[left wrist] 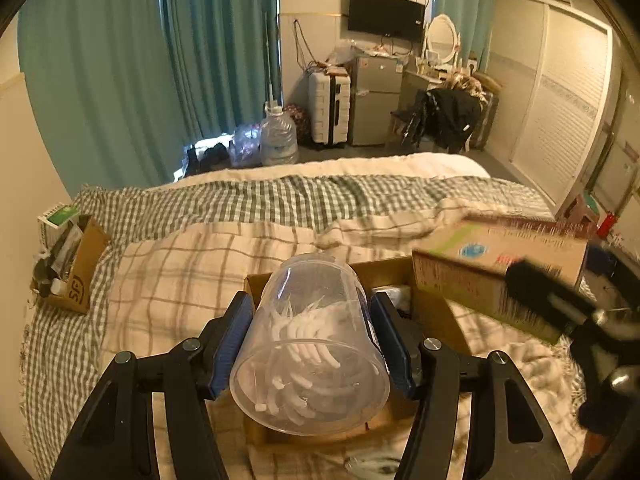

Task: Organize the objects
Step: 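Carry the floss jar and medicine box into the box and release both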

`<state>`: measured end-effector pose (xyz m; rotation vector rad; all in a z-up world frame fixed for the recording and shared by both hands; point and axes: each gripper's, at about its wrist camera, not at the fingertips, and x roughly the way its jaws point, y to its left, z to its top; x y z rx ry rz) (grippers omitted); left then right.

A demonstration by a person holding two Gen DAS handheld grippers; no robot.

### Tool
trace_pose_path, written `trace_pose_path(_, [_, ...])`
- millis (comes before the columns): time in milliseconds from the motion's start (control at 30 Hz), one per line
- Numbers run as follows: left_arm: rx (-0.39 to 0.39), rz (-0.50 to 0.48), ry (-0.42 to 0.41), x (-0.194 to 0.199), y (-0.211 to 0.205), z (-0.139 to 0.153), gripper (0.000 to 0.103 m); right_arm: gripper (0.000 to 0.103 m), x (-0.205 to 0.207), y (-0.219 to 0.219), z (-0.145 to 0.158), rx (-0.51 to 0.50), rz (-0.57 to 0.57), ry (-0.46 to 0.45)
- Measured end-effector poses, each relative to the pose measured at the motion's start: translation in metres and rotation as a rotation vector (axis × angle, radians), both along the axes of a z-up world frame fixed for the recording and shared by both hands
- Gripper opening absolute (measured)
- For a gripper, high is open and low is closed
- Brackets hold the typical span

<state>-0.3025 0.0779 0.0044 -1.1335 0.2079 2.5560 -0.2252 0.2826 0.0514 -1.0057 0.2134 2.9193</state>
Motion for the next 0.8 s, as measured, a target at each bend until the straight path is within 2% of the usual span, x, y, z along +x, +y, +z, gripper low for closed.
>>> trace_pose_path(200, [-0.028,0.021,-0.085,-0.021,0.006,-0.051,0.063,0.076,-0.016,0.013,-0.061,-0.04,-0.002,-0.09])
trace_pose_path(267, [-0.036,0.009,-0.099,-0.021,0.011,-0.058,0.063,0.076,-0.016,0.014,-0.065,-0.041,-0.009,-0.086])
trace_pose_path(333, [-0.042,0.011,-0.102,-0.018,0.011,-0.059,0.064,0.081,-0.012,0.013,-0.061,-0.033,-0.012,-0.075])
trace_pose_path(367, [-0.044,0.014,-0.094,-0.016,0.01,-0.055,0.064,0.089,-0.009,0.013,-0.057,-0.026,-0.021,-0.062])
trace_pose_path(400, [-0.043,0.016,-0.082,-0.013,0.008,-0.05,0.068,0.091,-0.005,0.013,-0.05,-0.019,-0.033,-0.045])
trace_pose_path(433, [-0.042,0.018,-0.074,-0.012,0.007,-0.045,0.077,0.092,0.002,0.014,-0.042,-0.016,-0.046,-0.025])
trace_pose_path(533, [-0.037,0.034,-0.015,0.005,-0.002,-0.021,0.093,0.094,0.017,0.017,-0.023,0.002,-0.063,-0.013])
trace_pose_path(633, [-0.034,0.05,0.049,0.028,-0.014,0.005,0.099,0.094,0.045,0.012,-0.002,0.064,-0.086,-0.007])
trace_pose_path(800, [-0.02,0.081,0.126,0.075,-0.035,0.034,0.103,0.094,0.092,0.004,0.015,0.098,-0.098,0.009])
